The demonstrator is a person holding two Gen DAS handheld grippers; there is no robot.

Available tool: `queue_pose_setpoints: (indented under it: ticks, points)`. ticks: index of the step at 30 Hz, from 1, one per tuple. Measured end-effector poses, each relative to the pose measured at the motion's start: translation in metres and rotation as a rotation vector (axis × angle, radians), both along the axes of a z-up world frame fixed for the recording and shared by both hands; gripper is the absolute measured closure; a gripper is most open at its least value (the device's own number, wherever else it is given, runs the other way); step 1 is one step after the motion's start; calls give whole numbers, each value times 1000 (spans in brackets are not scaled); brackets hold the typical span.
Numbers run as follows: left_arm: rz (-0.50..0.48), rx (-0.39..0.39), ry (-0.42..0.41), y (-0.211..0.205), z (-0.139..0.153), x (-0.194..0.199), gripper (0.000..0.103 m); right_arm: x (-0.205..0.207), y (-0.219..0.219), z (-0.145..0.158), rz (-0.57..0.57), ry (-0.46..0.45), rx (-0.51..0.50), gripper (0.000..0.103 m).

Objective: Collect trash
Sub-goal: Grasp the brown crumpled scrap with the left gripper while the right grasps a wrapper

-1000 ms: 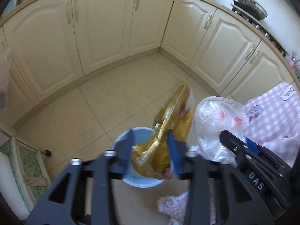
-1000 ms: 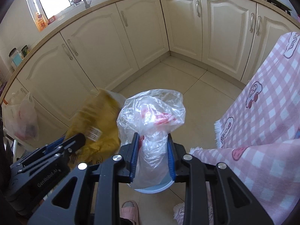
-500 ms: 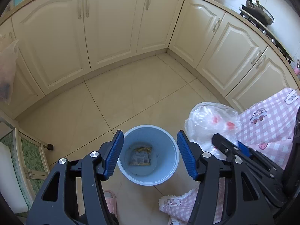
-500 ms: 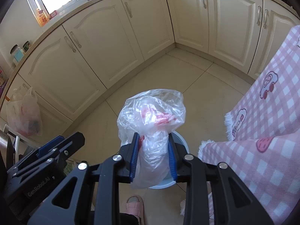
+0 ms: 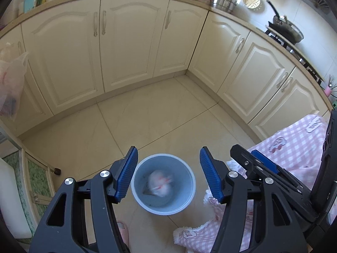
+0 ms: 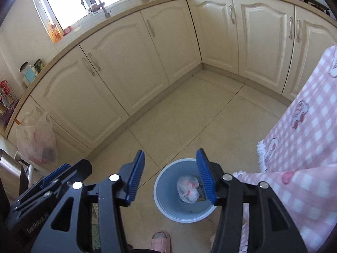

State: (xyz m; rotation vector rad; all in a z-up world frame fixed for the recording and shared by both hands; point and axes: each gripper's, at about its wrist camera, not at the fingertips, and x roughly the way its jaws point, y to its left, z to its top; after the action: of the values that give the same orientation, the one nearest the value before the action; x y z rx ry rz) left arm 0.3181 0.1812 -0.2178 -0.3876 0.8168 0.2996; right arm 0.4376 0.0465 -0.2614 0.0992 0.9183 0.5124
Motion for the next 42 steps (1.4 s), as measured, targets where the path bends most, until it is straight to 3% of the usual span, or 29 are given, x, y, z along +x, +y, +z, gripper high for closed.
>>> queue_pose_setpoints:
  ticks: [10,15,20,27,35,42]
  points:
    - [-117,24,-158,-55,72,-36,43,-55,-75,87,-107,-180,7,51]
    - [-242,31,-235,-107,104,-53,40,-92,-137,128,-212,-288,-11,50]
    - [-388,51,-267,-168,119,-60,39,-123,-211,147,-342,-337,-25,48]
    - [-568,69,-244,-248,114,-54,39,-143,-308,141,-521,-300,-28,47]
    - [-654,104,-176,-303,95,-36,40,-138,-364,115,-594,-184,56,47]
    - [-680,93,-114,-317,82,-9,59,-112,-373,99,-579,-94,164,47]
